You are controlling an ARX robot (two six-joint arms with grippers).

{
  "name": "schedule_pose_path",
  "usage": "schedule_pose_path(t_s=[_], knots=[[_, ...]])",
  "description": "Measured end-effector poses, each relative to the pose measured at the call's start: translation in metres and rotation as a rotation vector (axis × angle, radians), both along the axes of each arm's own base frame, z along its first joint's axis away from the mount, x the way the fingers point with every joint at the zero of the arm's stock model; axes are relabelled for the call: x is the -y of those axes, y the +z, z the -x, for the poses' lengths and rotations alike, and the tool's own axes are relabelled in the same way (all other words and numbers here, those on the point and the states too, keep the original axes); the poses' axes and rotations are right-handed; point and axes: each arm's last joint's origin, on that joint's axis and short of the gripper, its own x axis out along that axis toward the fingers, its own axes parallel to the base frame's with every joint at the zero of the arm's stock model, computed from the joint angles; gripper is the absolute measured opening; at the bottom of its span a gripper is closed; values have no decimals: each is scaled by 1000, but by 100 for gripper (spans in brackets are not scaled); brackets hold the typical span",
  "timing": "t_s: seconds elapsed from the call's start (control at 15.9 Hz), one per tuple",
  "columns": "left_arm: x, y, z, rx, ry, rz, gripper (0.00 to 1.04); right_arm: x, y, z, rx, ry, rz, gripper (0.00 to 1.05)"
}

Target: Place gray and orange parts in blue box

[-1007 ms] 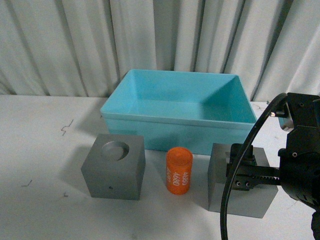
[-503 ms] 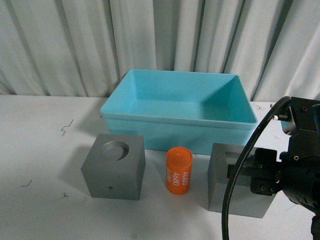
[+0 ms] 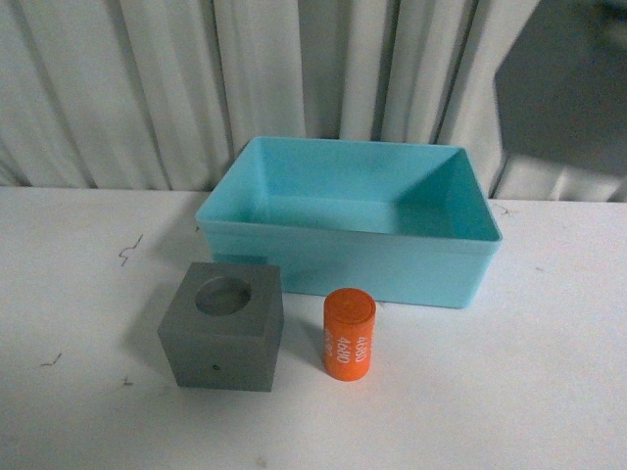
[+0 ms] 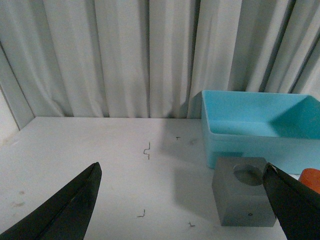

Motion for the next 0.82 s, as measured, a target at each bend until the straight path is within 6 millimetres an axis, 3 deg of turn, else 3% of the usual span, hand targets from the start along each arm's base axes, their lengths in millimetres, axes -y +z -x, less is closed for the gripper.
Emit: schedule_pose_path(t_s=[0.06,0.13,0.25,0.44,0.57,0.63,0.82], knots=[[0,0,0,0,0,0,98,6,24,-16,96,-17,8,18],[0,0,0,0,0,0,98,8,30,-38,140,-33,33,18],[0,0,0,0,0,0,98,2,7,-78,85,-18,57,18],[0,0,0,0,0,0,98,-25,-25,-125,20,25,55,18],[0,0,0,0,0,0,98,-43,-37,-139,-16,53,35,18],[0,0,0,0,0,0,98,-57,-64,-145,-95,57,19,18],[0,0,0,0,0,0,98,-60,-93,-149,-193,21,7,18]])
